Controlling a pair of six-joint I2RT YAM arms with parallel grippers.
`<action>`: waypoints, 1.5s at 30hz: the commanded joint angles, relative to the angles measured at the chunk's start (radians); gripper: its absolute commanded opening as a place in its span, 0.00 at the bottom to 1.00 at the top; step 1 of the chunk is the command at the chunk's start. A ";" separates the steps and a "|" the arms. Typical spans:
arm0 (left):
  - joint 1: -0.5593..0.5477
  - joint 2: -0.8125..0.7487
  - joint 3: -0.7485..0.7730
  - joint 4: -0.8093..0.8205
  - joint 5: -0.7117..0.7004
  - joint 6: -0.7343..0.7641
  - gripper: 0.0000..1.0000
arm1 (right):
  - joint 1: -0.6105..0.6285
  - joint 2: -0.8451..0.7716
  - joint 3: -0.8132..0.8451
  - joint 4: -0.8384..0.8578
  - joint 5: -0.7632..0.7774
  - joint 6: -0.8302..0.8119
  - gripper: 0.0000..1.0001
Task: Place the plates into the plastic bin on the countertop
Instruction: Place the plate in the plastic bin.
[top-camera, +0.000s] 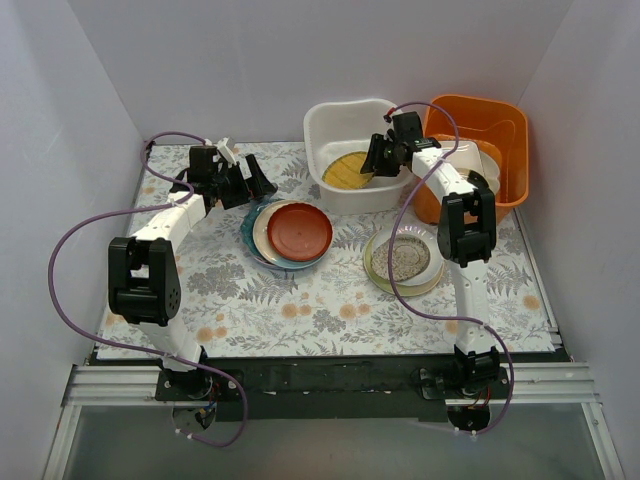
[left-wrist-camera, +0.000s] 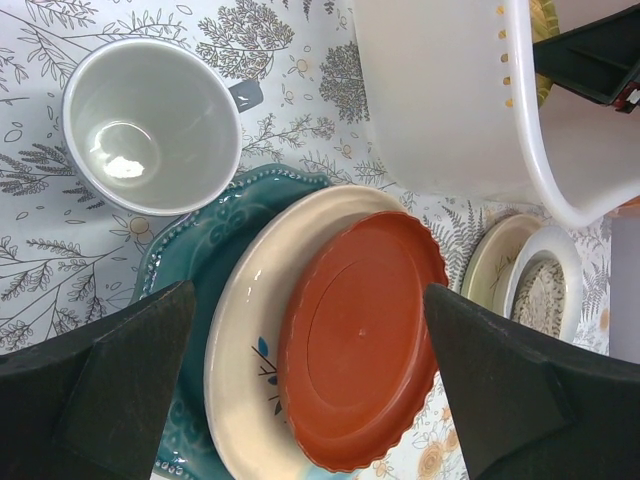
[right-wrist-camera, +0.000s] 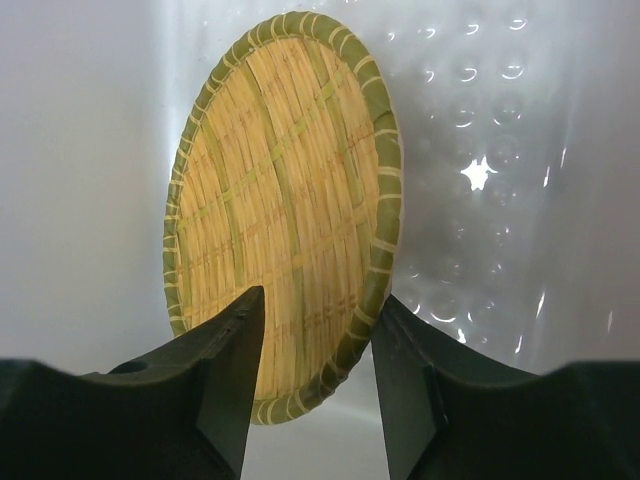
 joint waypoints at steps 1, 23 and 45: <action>0.004 -0.065 -0.007 0.012 0.020 0.006 0.98 | -0.002 -0.066 0.042 0.013 0.003 -0.010 0.54; 0.004 -0.062 -0.009 0.010 0.098 0.030 0.98 | 0.006 -0.247 0.040 0.074 -0.006 0.004 0.80; 0.004 -0.157 -0.102 0.004 0.147 0.009 0.98 | 0.029 -0.562 -0.348 0.182 -0.100 0.005 0.80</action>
